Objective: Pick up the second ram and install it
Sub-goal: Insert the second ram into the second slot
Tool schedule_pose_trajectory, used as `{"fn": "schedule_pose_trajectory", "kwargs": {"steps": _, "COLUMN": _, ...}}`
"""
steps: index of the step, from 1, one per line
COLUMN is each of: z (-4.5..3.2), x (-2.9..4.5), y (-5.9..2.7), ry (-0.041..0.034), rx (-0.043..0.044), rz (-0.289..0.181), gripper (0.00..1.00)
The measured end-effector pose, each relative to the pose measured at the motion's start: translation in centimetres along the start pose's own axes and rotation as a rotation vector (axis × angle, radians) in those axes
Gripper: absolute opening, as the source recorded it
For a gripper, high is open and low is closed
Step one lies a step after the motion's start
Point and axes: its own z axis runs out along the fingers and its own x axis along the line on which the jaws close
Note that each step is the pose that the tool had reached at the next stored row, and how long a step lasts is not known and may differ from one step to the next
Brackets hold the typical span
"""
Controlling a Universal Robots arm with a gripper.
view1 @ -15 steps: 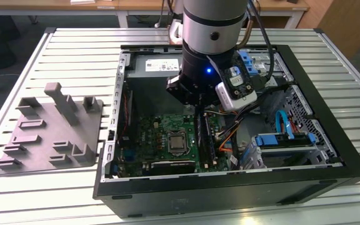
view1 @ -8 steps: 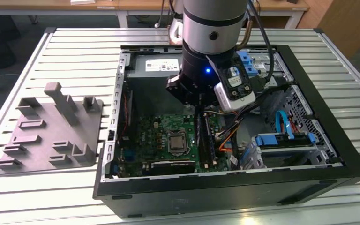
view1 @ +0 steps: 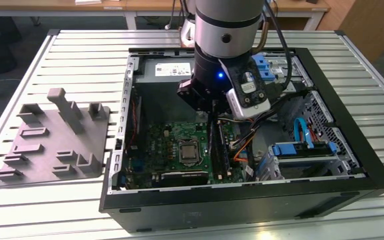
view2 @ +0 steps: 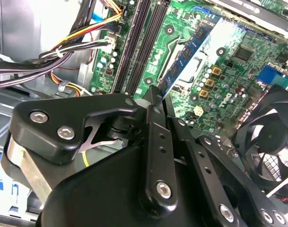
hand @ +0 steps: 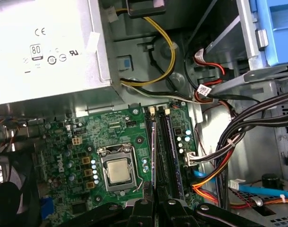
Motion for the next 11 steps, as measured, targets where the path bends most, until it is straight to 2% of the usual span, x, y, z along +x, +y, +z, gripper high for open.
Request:
{"fn": "schedule_pose_trajectory", "kwargs": {"steps": 3, "z": 0.01, "x": 0.00, "y": 0.00, "ry": -0.0004, "rx": 0.0003, "rz": 0.008, "gripper": 0.14}}
{"fn": "schedule_pose_trajectory", "kwargs": {"steps": 5, "z": 0.01, "x": 0.00, "y": 0.00, "ry": 0.0002, "rx": 0.0000, "rz": -0.004, "gripper": 0.14}}
{"fn": "schedule_pose_trajectory", "kwargs": {"steps": 11, "z": 0.08, "x": 0.01, "y": -0.01, "ry": 0.0047, "rx": -0.0032, "rz": -0.112, "gripper": 0.14}}
